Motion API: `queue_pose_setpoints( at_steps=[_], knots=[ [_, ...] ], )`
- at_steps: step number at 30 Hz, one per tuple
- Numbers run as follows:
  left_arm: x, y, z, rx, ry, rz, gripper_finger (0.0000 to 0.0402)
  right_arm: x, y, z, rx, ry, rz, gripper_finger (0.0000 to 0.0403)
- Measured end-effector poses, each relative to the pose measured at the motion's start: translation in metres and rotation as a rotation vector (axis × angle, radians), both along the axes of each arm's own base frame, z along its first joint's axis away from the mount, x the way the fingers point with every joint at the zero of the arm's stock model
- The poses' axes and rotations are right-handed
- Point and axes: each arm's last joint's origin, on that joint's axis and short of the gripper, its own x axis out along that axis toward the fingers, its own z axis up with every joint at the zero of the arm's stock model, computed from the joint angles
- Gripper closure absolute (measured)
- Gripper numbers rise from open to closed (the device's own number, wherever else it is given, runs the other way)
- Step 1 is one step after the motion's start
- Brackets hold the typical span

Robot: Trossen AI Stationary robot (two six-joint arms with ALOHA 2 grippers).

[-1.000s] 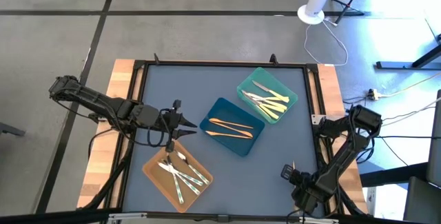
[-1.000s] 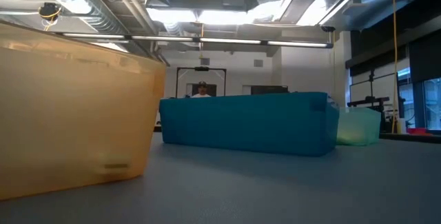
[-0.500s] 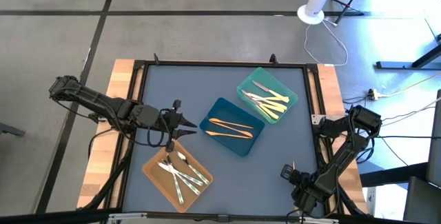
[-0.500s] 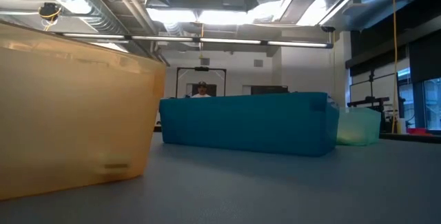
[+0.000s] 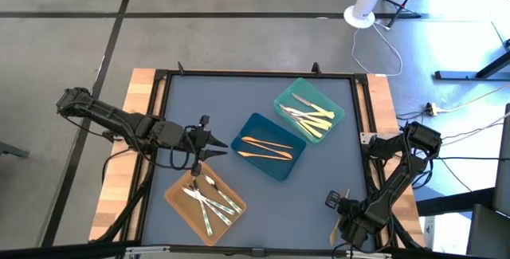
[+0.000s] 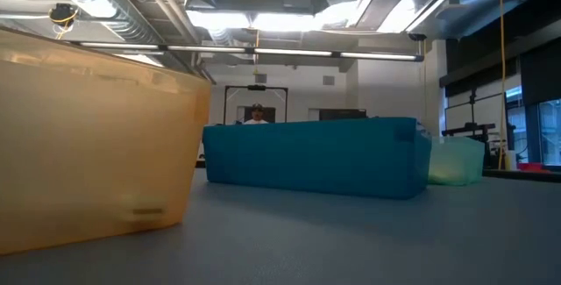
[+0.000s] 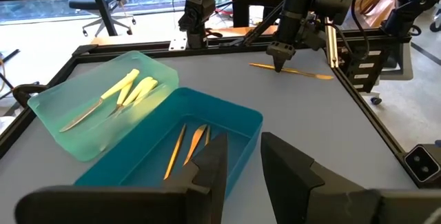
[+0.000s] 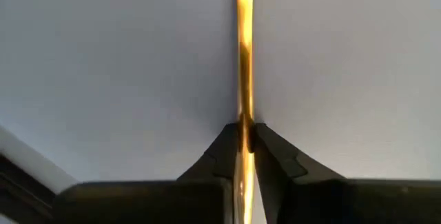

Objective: Sort silverware by color (type)
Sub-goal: Put the gold knife into the dark blue bin

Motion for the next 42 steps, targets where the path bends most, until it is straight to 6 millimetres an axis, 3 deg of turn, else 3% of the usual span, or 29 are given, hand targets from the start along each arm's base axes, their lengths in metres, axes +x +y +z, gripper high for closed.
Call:
queue_pose_setpoints(
  at_steps=[11, 16, 25, 31, 42],
  knots=[
    [-0.025, 0.008, 0.023, 0.004, -0.114, -0.013, 0.0318, 0.0, 0.0, 0.0, 0.006, -0.004, 0.0, 0.0381],
    [-0.048, 0.015, 0.038, 0.03, -0.19, -0.024, 0.0318, 0.001, 0.001, -0.001, 0.008, -0.006, -0.001, 0.0381],
    [-0.091, 0.03, 0.047, 0.023, -0.228, 0.01, 0.0318, 0.001, 0.001, -0.001, 0.009, -0.01, -0.001, 0.0381],
    [-0.102, 0.033, 0.048, 0.019, -0.237, 0.01, 0.0318, 0.003, -0.001, -0.001, 0.007, -0.014, -0.011, 0.0382],
    [-0.109, 0.035, 0.048, 0.043, -0.239, 0.004, 0.0318, 0.027, -0.015, -0.001, 0.057, 0.056, -0.122, 0.0382]
  ],
)
